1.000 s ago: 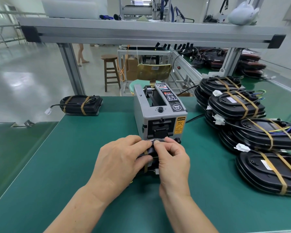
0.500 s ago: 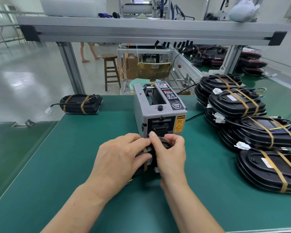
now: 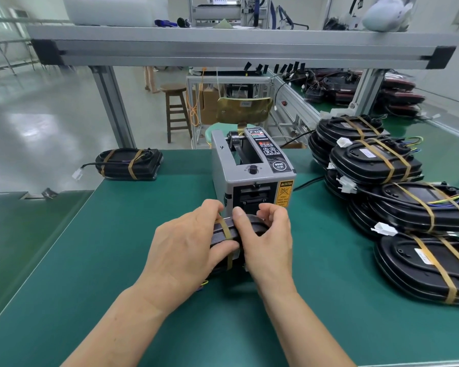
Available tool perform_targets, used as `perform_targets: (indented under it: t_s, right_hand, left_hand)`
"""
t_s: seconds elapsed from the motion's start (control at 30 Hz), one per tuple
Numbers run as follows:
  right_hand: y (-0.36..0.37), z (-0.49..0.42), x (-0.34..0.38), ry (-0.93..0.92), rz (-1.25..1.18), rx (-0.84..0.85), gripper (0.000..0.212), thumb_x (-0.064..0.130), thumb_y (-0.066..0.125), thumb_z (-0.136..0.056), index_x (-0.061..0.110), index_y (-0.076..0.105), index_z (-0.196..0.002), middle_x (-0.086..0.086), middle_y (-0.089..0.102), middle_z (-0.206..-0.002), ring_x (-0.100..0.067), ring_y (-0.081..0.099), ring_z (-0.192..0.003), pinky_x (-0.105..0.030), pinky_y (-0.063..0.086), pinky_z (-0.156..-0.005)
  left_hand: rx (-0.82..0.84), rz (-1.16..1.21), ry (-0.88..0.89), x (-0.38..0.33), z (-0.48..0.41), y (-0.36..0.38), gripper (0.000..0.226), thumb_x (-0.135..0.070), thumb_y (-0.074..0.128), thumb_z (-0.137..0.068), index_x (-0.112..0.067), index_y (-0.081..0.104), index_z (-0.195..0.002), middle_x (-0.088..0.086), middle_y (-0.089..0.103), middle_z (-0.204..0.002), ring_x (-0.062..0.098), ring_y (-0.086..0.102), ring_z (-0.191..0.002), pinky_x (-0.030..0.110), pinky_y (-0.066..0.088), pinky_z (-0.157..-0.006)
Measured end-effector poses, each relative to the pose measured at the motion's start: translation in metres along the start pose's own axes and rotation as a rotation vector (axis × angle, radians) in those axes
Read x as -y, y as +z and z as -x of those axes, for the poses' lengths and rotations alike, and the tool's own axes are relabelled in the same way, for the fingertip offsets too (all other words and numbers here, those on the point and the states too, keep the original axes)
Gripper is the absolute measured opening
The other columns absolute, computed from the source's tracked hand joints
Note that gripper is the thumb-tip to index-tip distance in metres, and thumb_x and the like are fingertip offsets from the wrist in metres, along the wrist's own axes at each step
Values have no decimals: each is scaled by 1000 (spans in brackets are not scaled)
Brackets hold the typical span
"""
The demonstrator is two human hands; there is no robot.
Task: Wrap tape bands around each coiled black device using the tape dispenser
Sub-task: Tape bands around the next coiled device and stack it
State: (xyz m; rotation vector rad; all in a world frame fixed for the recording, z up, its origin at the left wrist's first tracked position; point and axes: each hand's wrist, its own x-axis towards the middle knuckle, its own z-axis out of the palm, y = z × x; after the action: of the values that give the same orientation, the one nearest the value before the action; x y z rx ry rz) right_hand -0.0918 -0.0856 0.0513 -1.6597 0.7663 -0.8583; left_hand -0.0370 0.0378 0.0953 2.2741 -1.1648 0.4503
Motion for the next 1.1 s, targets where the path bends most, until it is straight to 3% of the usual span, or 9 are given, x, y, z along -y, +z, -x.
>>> perform_targets:
  t_s: [0.13, 0.23, 0.3, 0.4, 0.57, 0.63, 0.73, 0.87, 1.1]
  right_hand:
    - [-14, -7, -6, 102, -271, 132, 29, 49, 60, -93, 26, 62, -110, 8, 69, -108, -10, 62, -108, -27, 49, -95]
    - [-26, -8, -16, 199, -499, 415, 48, 51, 64, -84, 23, 62, -123, 3, 70, -121, -13, 63, -116, -32, 50, -99]
    - [-31, -8, -18, 185, -560, 473, 61, 46, 73, -80, 20, 55, -132, -2, 69, -126, -17, 62, -120, -36, 47, -102]
    - [-29, -10, -9, 109, -571, 385, 72, 46, 79, -66, 20, 54, -129, -1, 69, -123, -13, 65, -113, -29, 49, -95]
    - [-16, -3, 5, -22, -530, 338, 59, 50, 76, -69, 29, 55, -120, 14, 67, -115, -8, 64, -110, -24, 52, -89]
    - [-18, -7, 7, 90, -695, 336, 44, 47, 67, -83, 20, 60, -117, 3, 68, -110, -13, 65, -103, -29, 53, -89]
    - [-21, -29, 5, 297, -651, 121, 10, 16, 57, -98, 10, 66, -100, -5, 59, -84, -12, 58, -68, -21, 51, -63]
    - [-13, -46, 5, 371, -481, 4, 9, 5, 60, -94, 7, 64, -86, -3, 51, -68, -4, 45, -45, -17, 40, -42]
    - [-4, -56, 13, 473, -501, -51, 20, 11, 68, -92, 7, 60, -74, -2, 55, -62, -3, 46, -37, -17, 44, -39]
  left_hand:
    - [-11, 68, -45, 6, 1, -2, 52, -47, 78, -75, -21, 57, -115, -12, 70, -104, 13, 67, -96, 38, 54, -78]
    - [-33, 192, -71, 13, 4, -3, 49, -49, 77, -73, -28, 59, -113, -20, 68, -103, 0, 62, -96, 27, 50, -83]
    - [-41, 323, -104, 18, 5, -4, 51, -48, 72, -72, -30, 58, -118, -22, 65, -107, 0, 61, -101, 28, 49, -91]
    - [-4, 304, -17, 20, 0, -7, 61, -53, 62, -77, -30, 52, -133, -20, 61, -112, 9, 55, -107, 40, 40, -100]
    - [128, 337, 13, 16, -15, -9, 75, -55, 69, -74, -38, 44, -142, -21, 58, -129, 5, 55, -118, 35, 42, -104]
    - [94, 385, 0, 18, -14, -9, 64, -45, 74, -72, -33, 54, -131, -21, 62, -120, 5, 59, -110, 36, 46, -98]
    - [-1, 400, 1, 21, -10, -12, 54, -43, 73, -69, -27, 60, -118, -22, 60, -109, 9, 55, -104, 34, 44, -94]
    - [-26, 482, -19, 23, -7, -11, 46, -21, 73, -70, -24, 56, -112, -14, 58, -107, 15, 57, -103, 28, 45, -90]
    - [-28, 517, -36, 32, 3, -6, 57, -4, 59, -67, -29, 50, -117, -12, 56, -112, 16, 55, -109, 18, 42, -93]
